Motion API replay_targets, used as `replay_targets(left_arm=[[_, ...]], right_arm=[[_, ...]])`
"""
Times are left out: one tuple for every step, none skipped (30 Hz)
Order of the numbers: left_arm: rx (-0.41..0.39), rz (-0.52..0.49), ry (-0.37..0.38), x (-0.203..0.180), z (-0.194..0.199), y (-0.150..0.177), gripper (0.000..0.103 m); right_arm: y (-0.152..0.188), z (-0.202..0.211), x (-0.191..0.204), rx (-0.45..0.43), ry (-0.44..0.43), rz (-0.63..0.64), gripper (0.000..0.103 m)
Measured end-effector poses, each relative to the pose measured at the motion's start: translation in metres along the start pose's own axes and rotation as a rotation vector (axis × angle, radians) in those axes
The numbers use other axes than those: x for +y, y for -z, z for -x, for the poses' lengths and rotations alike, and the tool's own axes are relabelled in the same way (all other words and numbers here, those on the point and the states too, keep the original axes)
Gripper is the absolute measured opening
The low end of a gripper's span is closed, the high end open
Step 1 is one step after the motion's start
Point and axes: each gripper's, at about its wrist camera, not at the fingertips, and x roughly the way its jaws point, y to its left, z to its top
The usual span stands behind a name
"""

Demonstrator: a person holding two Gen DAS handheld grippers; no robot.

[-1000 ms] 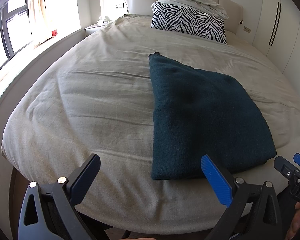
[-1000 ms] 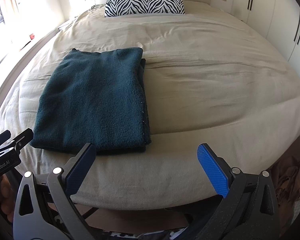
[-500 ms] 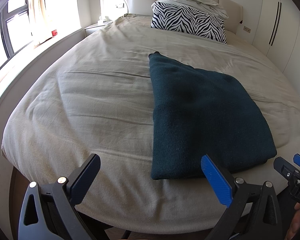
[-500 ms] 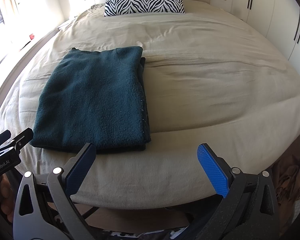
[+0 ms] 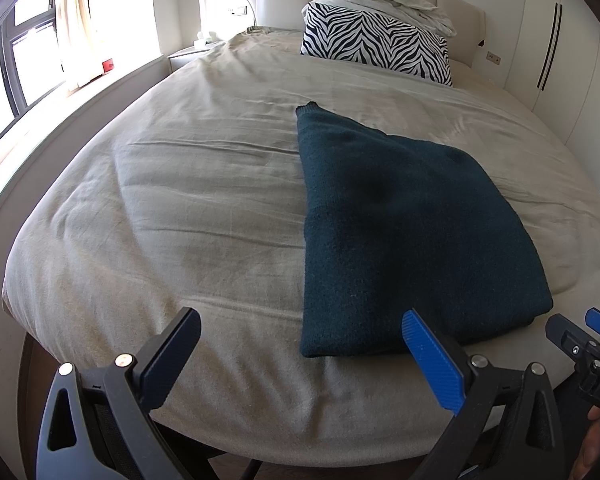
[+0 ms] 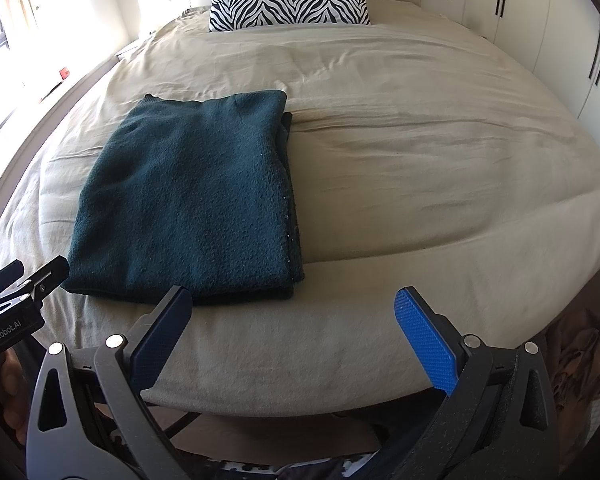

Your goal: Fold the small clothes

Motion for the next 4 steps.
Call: replay_targets(left_arm=[[-0.004, 0.000, 0.000, 0.0002, 0.0004, 0.0013, 0.103], [-0.007, -0.002, -0.001, 0.0005, 0.0011, -0.0004, 0.103], [-0.008, -0.003, -0.003, 0.0006, 0.0013, -0.0006, 0.103], [-0.007, -0.003, -0.003, 0.0007, 0.0012, -0.0002, 0.103]], right_arm=[[0.0010, 0.0002, 0.0002, 0.001, 0.000, -0.001, 0.103], [0.0005, 0.0001, -0.0004, 0.002, -0.001, -0.002, 0.103], [0.0006, 0.0000, -0.0012, 0.004, -0.003, -0.003, 0.103], [0.0008, 0.0000, -0.0020, 0.005, -0.005, -0.005, 0.103]])
